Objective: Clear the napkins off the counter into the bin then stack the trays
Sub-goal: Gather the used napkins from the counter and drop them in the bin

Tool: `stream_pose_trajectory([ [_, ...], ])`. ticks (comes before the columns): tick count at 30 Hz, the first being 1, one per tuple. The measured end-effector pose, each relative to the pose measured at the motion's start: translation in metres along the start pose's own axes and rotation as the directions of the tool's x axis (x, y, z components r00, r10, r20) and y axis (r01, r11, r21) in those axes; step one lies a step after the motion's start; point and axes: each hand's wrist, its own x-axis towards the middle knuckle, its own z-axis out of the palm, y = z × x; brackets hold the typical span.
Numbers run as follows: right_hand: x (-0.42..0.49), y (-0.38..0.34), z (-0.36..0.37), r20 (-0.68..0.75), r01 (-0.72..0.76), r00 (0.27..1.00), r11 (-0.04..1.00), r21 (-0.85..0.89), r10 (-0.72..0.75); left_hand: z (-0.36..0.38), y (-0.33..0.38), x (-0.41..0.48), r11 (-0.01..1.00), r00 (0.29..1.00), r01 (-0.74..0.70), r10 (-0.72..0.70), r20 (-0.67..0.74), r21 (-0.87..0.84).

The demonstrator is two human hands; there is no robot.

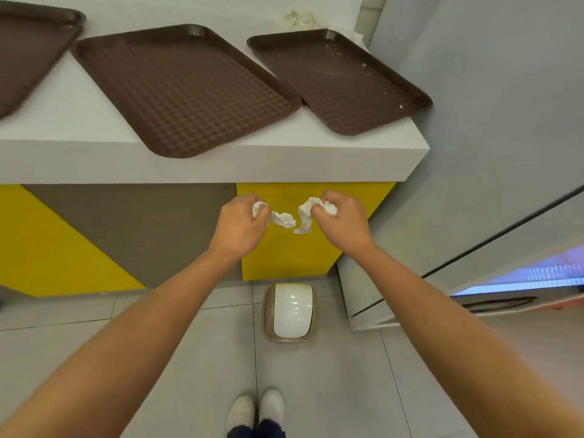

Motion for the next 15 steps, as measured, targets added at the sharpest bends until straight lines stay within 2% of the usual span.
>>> stream_pose_trajectory([
  [9, -0.045, 0.071, 0.059, 0.119, -0.192, 0.975, 0.981, 0.044, 0.185, 0.061, -0.072, -0.034, 0.978, 0.974, 0.209, -0.205, 0.098, -0.028],
  [15, -0.083, 0.144, 0.118, 0.160, -0.374, 0.917, 0.927, 0.027, 0.365, 0.117, -0.136, -0.058, 0.941, 0.933, 0.338, -0.333, 0.137, -0.016],
])
